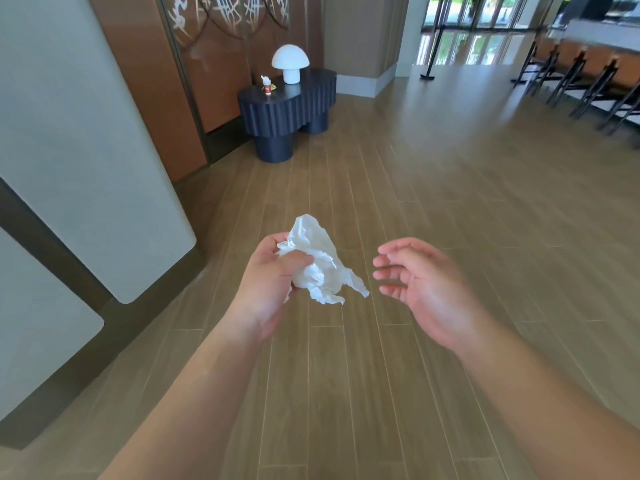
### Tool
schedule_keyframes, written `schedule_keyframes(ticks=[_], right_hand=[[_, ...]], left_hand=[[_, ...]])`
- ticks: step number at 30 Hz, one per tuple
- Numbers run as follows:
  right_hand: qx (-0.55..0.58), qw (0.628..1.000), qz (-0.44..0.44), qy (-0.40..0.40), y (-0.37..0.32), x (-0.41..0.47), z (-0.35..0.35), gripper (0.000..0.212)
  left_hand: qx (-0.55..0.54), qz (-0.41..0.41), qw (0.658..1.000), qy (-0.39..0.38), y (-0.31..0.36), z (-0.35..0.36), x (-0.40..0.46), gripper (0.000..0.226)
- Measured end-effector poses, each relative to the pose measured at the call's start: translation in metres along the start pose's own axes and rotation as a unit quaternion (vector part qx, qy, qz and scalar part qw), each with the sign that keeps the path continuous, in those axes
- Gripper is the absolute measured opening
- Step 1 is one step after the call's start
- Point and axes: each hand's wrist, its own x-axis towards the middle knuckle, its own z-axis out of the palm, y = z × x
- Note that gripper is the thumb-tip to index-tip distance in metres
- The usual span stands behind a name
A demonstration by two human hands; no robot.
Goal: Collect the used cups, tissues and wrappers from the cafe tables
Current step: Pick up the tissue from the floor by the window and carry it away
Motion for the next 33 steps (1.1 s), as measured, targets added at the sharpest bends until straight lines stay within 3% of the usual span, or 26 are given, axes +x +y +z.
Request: schedule_keyframes(ticks=[4, 9, 15, 20, 26, 33], right_hand=[[0.009, 1.0, -0.014, -0.007, -0.006, 0.047, 0.02, 0.026], [0.033, 0.999, 0.008, 0.006, 0.004, 0.112, 0.03, 0.025], [0.048, 0.999, 0.016, -0.013, 0.012, 0.227, 0.043, 0.03], [0.058, 0.998, 0.026, -0.012, -0.001, 0.333, 0.046, 0.029], [0.057, 0.998, 0.01, -0.025, -0.029, 0.436, 0.047, 0.026], [0.054, 0.998, 0.003, -0.027, -0.039, 0.515, 0.059, 0.027]], left_hand=[[0.007, 0.003, 1.0, 0.012, 0.012, -0.016, 0.045, 0.047], [0.01, -0.011, 1.0, 0.004, 0.01, -0.025, 0.11, 0.03], [0.021, -0.014, 1.0, 0.018, 0.025, -0.031, 0.216, 0.045], [0.044, -0.018, 0.998, 0.036, 0.048, -0.029, 0.321, 0.032], [0.062, 0.004, 0.998, 0.025, 0.083, -0.014, 0.419, 0.045], [0.059, -0.001, 0.998, 0.011, 0.098, -0.024, 0.504, 0.032]])
